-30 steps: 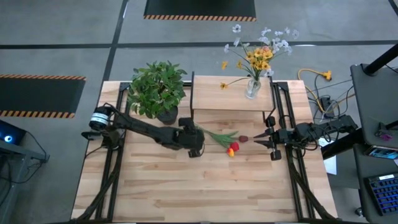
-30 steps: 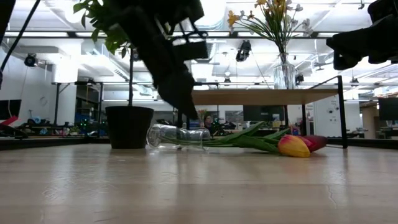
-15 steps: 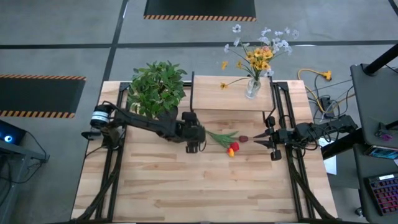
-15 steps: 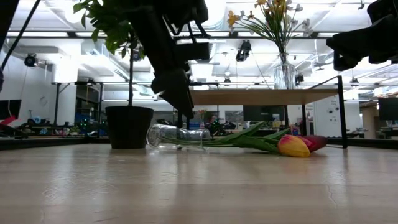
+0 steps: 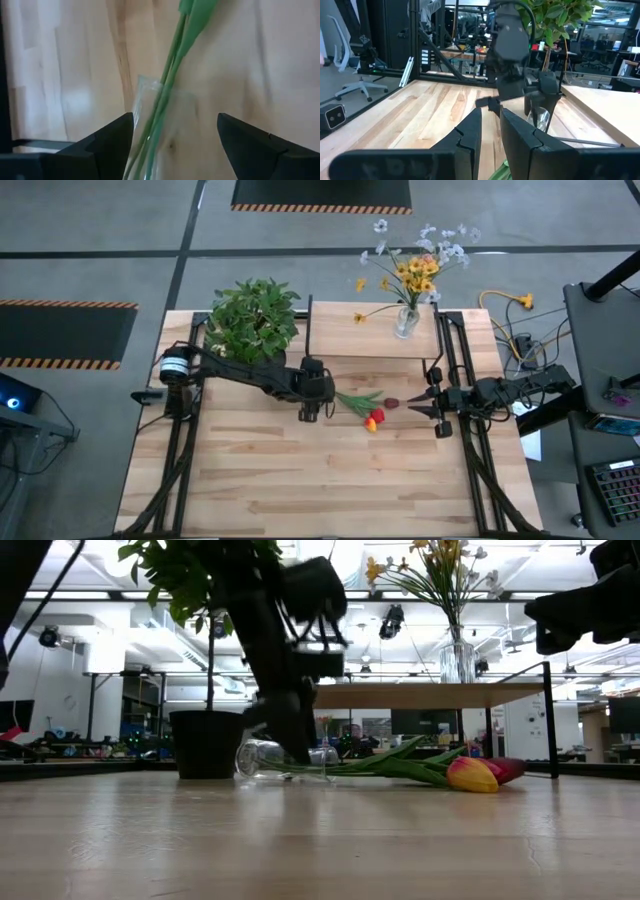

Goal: Pick and place flowers into a vace then onto a shelf
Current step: Put the transparent flower vase on the shelf

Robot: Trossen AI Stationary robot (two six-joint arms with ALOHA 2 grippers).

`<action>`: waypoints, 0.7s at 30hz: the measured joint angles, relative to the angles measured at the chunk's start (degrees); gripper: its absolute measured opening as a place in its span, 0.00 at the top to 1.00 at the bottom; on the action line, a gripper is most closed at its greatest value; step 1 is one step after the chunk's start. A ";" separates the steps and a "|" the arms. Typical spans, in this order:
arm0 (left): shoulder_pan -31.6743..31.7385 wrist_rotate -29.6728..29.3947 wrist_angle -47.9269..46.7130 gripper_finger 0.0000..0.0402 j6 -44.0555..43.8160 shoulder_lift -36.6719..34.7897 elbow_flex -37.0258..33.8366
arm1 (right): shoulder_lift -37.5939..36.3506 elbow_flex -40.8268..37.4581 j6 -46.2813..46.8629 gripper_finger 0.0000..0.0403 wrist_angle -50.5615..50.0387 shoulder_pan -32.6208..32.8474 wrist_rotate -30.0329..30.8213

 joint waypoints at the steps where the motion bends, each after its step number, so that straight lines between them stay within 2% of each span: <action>1: 0.29 -0.02 0.06 0.33 0.53 0.71 0.04 | -0.02 0.00 -0.02 0.85 -0.10 0.02 -0.13; 8: 1.55 -1.44 0.96 0.33 2.13 4.42 0.91 | -0.11 0.00 -0.05 0.85 -0.07 0.00 -0.08; 14: 2.43 2.70 0.94 0.35 2.59 6.64 1.22 | -0.13 -0.01 -0.24 0.85 -0.07 0.00 -0.08; 17: 2.36 3.00 0.89 0.41 2.65 7.10 1.17 | -0.13 0.00 -0.24 0.85 -0.07 0.00 -0.06; 21: 2.34 3.35 0.73 0.55 2.62 6.85 1.11 | -0.13 0.00 -0.24 0.85 -0.07 0.00 -0.06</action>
